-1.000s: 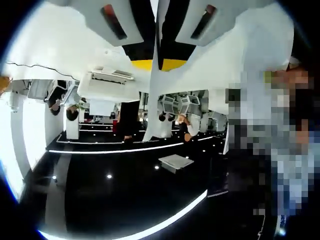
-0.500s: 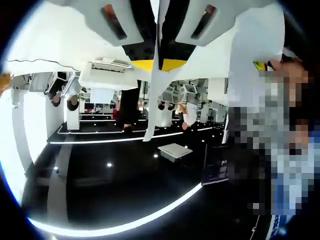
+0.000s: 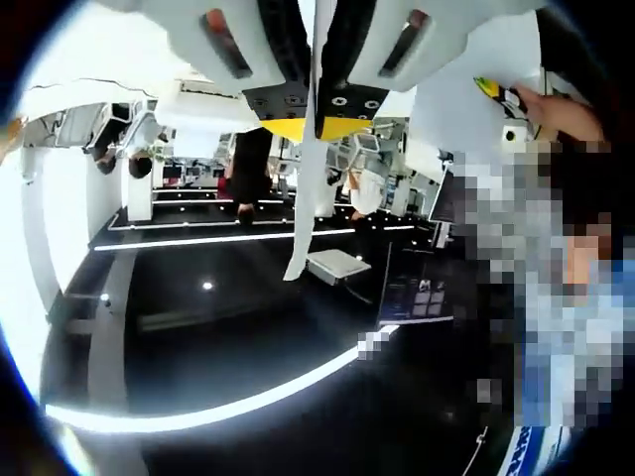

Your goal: Organize the stack of printing papers by aligning and flattening the scattered papers on the table

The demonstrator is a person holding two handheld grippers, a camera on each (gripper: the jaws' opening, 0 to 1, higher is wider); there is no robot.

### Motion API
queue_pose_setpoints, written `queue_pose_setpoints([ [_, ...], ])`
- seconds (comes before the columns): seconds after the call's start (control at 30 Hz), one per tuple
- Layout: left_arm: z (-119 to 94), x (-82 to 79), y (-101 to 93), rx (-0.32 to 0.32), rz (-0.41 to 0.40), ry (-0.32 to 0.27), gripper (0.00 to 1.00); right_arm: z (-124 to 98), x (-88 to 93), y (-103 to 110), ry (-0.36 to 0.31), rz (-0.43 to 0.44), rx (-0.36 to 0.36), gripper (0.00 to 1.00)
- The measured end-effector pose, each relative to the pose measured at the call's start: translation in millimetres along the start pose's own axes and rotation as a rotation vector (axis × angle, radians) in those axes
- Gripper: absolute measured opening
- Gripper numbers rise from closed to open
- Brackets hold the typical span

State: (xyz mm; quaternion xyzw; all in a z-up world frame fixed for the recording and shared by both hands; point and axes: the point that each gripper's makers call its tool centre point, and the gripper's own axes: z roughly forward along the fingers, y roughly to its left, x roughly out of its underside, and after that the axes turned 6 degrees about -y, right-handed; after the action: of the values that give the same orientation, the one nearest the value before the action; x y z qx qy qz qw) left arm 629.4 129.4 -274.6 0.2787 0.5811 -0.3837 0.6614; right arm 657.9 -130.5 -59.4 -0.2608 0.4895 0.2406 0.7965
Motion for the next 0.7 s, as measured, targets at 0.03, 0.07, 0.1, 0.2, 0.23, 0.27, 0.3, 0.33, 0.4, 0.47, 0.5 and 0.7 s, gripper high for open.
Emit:
queue_pose_setpoints([
  [0.03, 0.0, 0.3, 0.0, 0.000, 0.001, 0.001, 0.06, -0.7, -7.2, 4.7, -0.014, -0.007, -0.008, 0.00],
  [0.07, 0.0, 0.5, 0.0, 0.001, 0.001, 0.002, 0.06, -1.4, -14.1, 8.7, -0.029, -0.014, -0.015, 0.00],
  [0.1, 0.0, 0.7, 0.2, 0.000, 0.001, 0.002, 0.06, -2.3, -20.0, 12.9, -0.041, -0.020, -0.024, 0.00],
  [0.2, 0.0, 1.4, 0.3, -0.001, 0.001, 0.005, 0.06, -4.4, -31.1, 21.9, -0.060, -0.033, -0.041, 0.00],
  [0.23, 0.0, 1.6, 0.1, -0.001, 0.002, 0.006, 0.06, -4.8, -32.4, 23.4, -0.062, -0.035, -0.043, 0.00],
  [0.27, 0.0, 1.7, 0.1, -0.002, 0.003, 0.007, 0.06, -5.3, -33.8, 24.7, -0.064, -0.035, -0.045, 0.00],
  [0.3, 0.0, 1.8, 0.2, -0.002, 0.003, 0.007, 0.06, -6.2, -35.4, 26.9, -0.067, -0.033, -0.047, 0.00],
  [0.33, -0.1, 1.8, 0.4, -0.003, 0.003, 0.006, 0.06, -7.1, -37.3, 27.8, -0.074, -0.026, -0.047, 0.00],
  [0.4, -0.1, 2.0, 0.8, -0.005, 0.002, 0.007, 0.06, -9.4, -41.9, 31.4, -0.087, -0.015, -0.047, 0.00],
  [0.47, 0.0, 2.6, 0.7, -0.005, 0.003, 0.009, 0.06, -12.4, -48.6, 37.6, -0.108, -0.006, -0.054, 0.00],
  [0.5, 0.3, 3.4, 0.6, -0.004, 0.004, 0.013, 0.06, -13.9, -52.1, 42.8, -0.119, -0.004, -0.061, 0.00],
  [0.7, 2.9, 9.8, -0.5, -0.002, 0.017, 0.047, 0.06, -20.2, -68.2, 63.6, -0.174, 0.004, -0.105, 0.00],
])
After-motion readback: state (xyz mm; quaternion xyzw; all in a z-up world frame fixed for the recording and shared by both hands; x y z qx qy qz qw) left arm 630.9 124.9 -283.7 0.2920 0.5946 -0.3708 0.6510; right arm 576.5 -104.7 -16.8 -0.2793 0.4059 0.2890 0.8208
